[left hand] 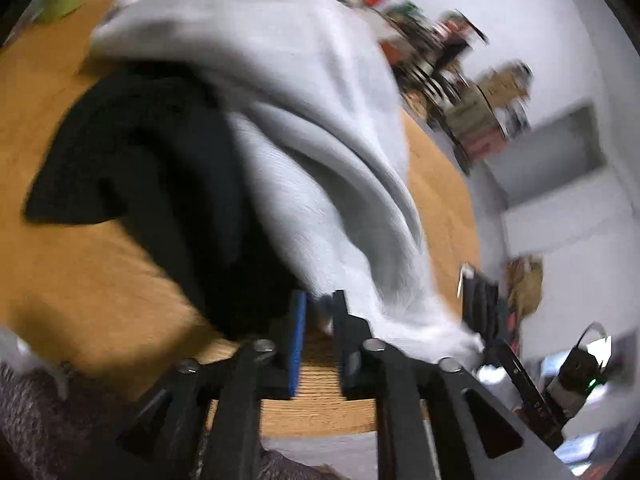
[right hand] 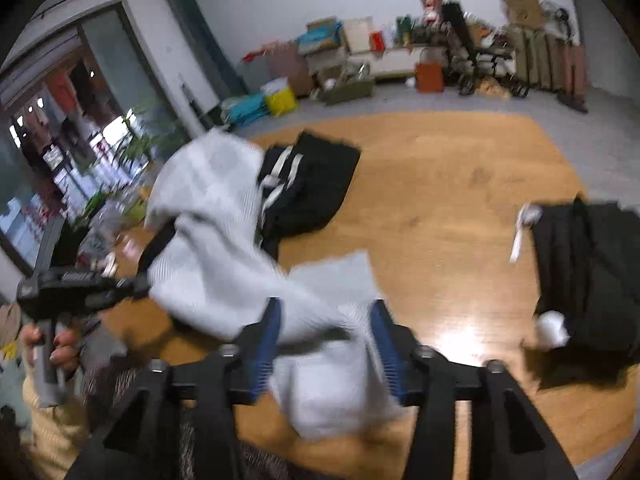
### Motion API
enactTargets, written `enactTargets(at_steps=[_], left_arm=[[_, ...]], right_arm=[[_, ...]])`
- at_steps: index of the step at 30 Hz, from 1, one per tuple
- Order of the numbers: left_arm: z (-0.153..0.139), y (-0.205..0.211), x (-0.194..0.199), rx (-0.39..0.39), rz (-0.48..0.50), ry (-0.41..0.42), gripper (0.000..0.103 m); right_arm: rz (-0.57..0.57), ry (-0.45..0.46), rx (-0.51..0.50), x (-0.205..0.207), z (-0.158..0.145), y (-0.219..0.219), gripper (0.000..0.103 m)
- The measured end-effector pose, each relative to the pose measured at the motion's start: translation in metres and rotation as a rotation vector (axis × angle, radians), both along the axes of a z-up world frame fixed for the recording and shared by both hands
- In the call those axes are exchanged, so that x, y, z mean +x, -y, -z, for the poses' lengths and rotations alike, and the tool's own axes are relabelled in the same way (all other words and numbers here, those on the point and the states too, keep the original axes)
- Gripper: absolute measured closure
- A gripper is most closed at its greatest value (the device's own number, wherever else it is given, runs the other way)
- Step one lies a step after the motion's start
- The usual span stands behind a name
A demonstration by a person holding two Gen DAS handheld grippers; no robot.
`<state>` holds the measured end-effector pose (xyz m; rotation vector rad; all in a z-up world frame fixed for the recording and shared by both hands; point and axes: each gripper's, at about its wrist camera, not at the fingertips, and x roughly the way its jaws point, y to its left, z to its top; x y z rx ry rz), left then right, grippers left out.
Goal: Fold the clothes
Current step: 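Lift the grey sweater with both grippers and carry it off the black sweater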
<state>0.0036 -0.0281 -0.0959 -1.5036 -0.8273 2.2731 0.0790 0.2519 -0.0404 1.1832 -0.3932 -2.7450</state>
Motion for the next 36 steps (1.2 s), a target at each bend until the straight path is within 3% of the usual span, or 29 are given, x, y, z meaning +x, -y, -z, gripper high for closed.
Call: enactTargets(at_steps=[1, 2, 3, 4, 8, 13, 15, 17, 18, 19, 20, 21, 22, 24, 27, 31, 34, 36], left_arm=[[-0.006, 0.012, 0.001, -0.004, -0.040, -0.019, 0.059], [-0.013, 0.025, 0.000, -0.012, -0.086, -0.043, 0.051], [-0.021, 0.038, -0.005, -0.019, -0.141, -0.070, 0.039], [-0.028, 0.050, -0.013, -0.023, -0.192, -0.090, 0.033], [-0.029, 0.083, -0.073, -0.050, -0.317, -0.071, 0.032], [0.010, 0.106, -0.149, -0.071, -0.444, 0.021, 0.032], [0.031, 0.114, -0.174, -0.026, -0.447, 0.053, 0.032], [0.047, 0.118, -0.188, 0.067, -0.444, 0.056, 0.032], [0.053, 0.119, -0.192, 0.104, -0.449, 0.041, 0.033], [0.058, 0.119, -0.194, 0.134, -0.456, 0.020, 0.038], [0.061, 0.117, -0.195, 0.141, -0.452, 0.002, 0.046], [0.057, 0.111, -0.192, 0.109, -0.447, -0.013, 0.063], [0.051, 0.105, -0.188, 0.064, -0.443, -0.027, 0.078], [0.036, 0.093, -0.179, 0.003, -0.430, -0.057, 0.088], [0.001, 0.078, -0.159, 0.006, -0.395, -0.114, 0.089], [-0.080, 0.031, -0.110, 0.014, -0.290, -0.298, 0.089], [-0.138, -0.029, -0.073, 0.071, -0.143, -0.413, 0.089], [-0.170, -0.080, -0.045, 0.121, -0.016, -0.482, 0.089]], right_arm=[[0.011, -0.039, 0.012, -0.007, -0.009, 0.002, 0.027], [-0.009, -0.072, 0.020, -0.019, -0.017, 0.009, 0.020], [-0.029, -0.104, 0.028, -0.031, -0.025, 0.017, 0.016], [-0.065, -0.121, 0.043, -0.043, -0.030, 0.029, 0.016], [-0.207, -0.113, 0.140, -0.139, -0.030, 0.101, 0.015], [-0.276, -0.047, 0.232, -0.277, 0.009, 0.176, 0.015], [-0.287, -0.042, 0.246, -0.303, 0.023, 0.196, 0.015], [-0.342, 0.009, 0.187, -0.329, 0.038, 0.215, 0.016], [-0.364, 0.029, 0.145, -0.333, 0.045, 0.221, 0.027], [-0.385, 0.049, 0.104, -0.336, 0.051, 0.228, 0.058], [-0.408, 0.034, 0.095, -0.331, 0.054, 0.236, 0.072], [-0.431, 0.018, 0.087, -0.327, 0.057, 0.244, 0.086], [-0.441, -0.016, 0.110, -0.316, 0.054, 0.249, 0.093], [-0.454, -0.073, 0.120, -0.295, 0.043, 0.253, 0.094], [-0.436, -0.162, 0.064, -0.264, 0.003, 0.241, 0.094], [-0.342, -0.335, 0.035, -0.202, -0.078, 0.196, 0.095], [-0.233, -0.440, 0.040, -0.146, -0.127, 0.123, 0.095], [-0.148, -0.457, 0.080, -0.103, -0.142, 0.081, 0.095]])
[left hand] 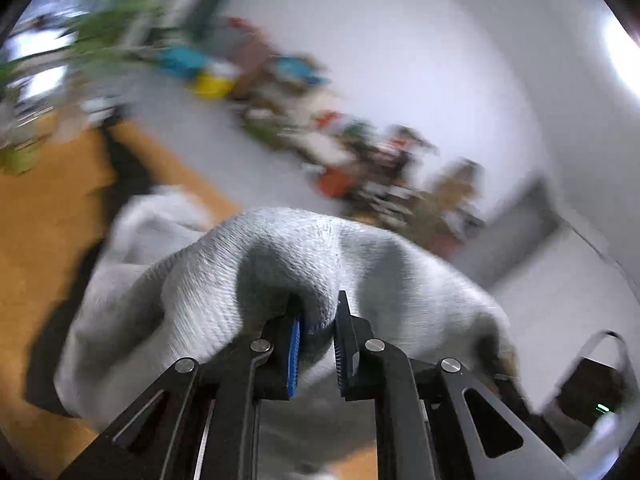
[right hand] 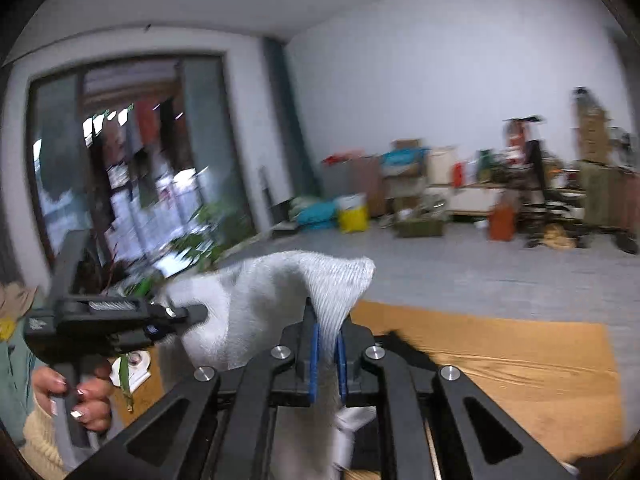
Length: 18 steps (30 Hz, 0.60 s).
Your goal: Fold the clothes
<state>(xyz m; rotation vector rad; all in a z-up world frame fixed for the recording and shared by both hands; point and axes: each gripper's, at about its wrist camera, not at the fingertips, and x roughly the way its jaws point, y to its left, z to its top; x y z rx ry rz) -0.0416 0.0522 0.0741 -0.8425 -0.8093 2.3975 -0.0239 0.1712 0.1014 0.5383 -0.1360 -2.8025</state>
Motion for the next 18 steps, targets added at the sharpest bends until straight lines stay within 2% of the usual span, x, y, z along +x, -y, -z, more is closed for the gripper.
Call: enactTargets(at_steps=[3, 5, 9, 10, 11, 13, 15, 17, 18], left_arm=[[-0.015, -0.074, 0.031, 0.044, 0.208, -0.036, 0.089], [-0.015, -0.124, 0.050, 0.080, 0.376, -0.034, 0.089], [0.008, -0.200, 0.079, 0.107, 0.634, -0.002, 0.089], [0.019, -0.212, 0.082, 0.108, 0.676, 0.036, 0.088], [0.030, -0.222, 0.083, 0.108, 0.708, 0.085, 0.088], [0.050, -0.229, 0.080, 0.062, 0.704, 0.172, 0.085], [0.062, -0.221, 0.074, -0.004, 0.649, 0.201, 0.079], [0.068, -0.192, 0.063, -0.075, 0.556, 0.198, 0.061], [0.071, -0.176, 0.058, -0.110, 0.506, 0.193, 0.046]], right_arm=[[0.151, -0.036, 0.039, 0.067, -0.018, -0.066, 0.095], [0.272, -0.046, 0.019, 0.107, -0.019, -0.112, 0.095], [0.550, -0.060, -0.049, 0.187, -0.018, -0.196, 0.095], [0.630, -0.055, -0.044, 0.203, -0.016, -0.214, 0.095], [0.654, -0.033, -0.046, 0.210, -0.017, -0.223, 0.095], [0.701, 0.013, -0.048, 0.225, -0.017, -0.242, 0.094], [0.658, 0.140, 0.069, 0.208, -0.002, -0.230, 0.094], [0.588, 0.250, 0.199, 0.185, 0.020, -0.205, 0.088], [0.569, 0.255, 0.239, 0.177, 0.025, -0.189, 0.079]])
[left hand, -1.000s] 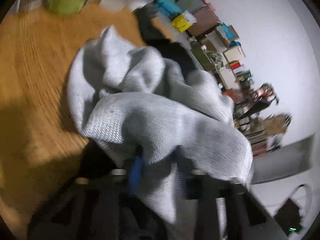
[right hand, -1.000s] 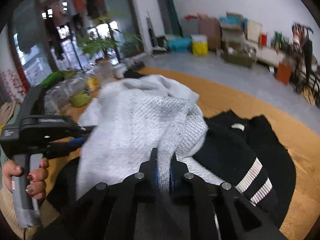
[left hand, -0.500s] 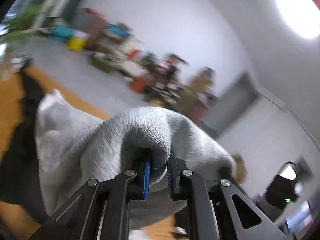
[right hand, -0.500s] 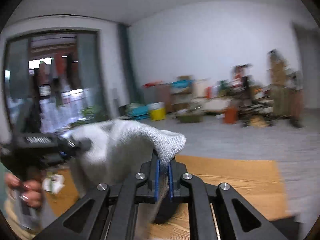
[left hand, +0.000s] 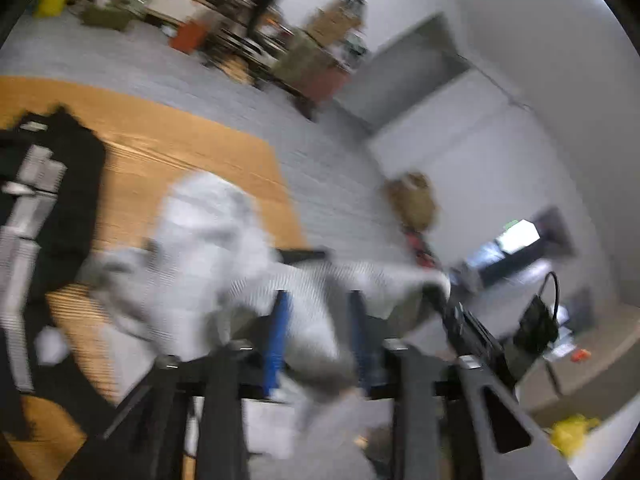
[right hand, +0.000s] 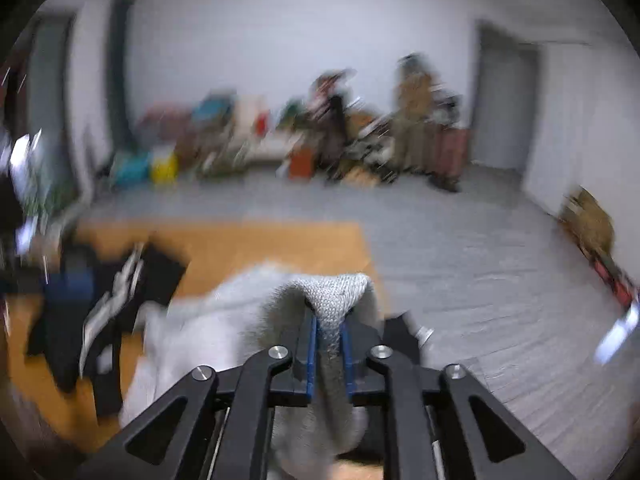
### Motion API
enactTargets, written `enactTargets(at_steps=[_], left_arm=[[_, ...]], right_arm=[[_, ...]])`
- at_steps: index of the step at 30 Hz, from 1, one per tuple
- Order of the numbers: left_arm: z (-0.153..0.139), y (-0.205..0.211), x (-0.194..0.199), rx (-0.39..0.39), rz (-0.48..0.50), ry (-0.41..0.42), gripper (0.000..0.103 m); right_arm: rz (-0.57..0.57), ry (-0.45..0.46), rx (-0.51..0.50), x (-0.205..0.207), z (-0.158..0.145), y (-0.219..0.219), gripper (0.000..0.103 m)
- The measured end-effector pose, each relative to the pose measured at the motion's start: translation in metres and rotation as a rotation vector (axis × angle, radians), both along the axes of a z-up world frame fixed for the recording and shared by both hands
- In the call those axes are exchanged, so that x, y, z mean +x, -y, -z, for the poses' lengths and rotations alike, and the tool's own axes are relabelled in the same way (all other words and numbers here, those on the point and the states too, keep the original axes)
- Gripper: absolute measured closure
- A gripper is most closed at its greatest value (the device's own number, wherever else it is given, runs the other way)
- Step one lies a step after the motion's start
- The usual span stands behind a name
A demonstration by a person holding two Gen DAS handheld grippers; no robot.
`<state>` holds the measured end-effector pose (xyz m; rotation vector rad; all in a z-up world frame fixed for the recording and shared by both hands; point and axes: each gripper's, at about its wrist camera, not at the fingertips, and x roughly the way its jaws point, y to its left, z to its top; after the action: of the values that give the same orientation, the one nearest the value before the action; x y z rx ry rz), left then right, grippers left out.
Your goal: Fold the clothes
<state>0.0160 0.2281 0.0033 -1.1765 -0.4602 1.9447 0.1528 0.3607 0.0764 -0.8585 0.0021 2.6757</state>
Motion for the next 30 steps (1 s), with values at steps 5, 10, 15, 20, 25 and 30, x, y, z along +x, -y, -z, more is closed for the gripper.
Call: enactTargets(at_steps=[5, 10, 15, 20, 25, 30], left_arm=[[0.048, 0.114, -0.041, -0.299, -0.311, 0.001, 0.035], [0.101, 0.216, -0.048, -0.436, -0.484, 0.167, 0.035], [0.153, 0.236, -0.048, -0.566, -0.516, 0.228, 0.035], [0.196, 0.252, -0.062, -0.591, -0.495, 0.274, 0.035], [0.206, 0.262, -0.075, -0.538, -0.457, 0.234, 0.031], [0.209, 0.264, -0.091, -0.466, -0.445, 0.156, 0.047]], right_arm=[[-0.096, 0.052, 0.177, -0.042, 0.015, 0.074, 0.015], [-0.170, 0.019, 0.227, -0.101, 0.002, 0.127, 0.010], [-0.437, 0.234, -0.154, -0.194, 0.069, 0.175, 0.011], [-0.520, 0.410, -0.264, -0.262, 0.153, 0.219, 0.011], [-0.595, 0.529, -0.313, -0.292, 0.210, 0.249, 0.014], [-0.630, 0.526, -0.419, -0.312, 0.235, 0.272, 0.031]])
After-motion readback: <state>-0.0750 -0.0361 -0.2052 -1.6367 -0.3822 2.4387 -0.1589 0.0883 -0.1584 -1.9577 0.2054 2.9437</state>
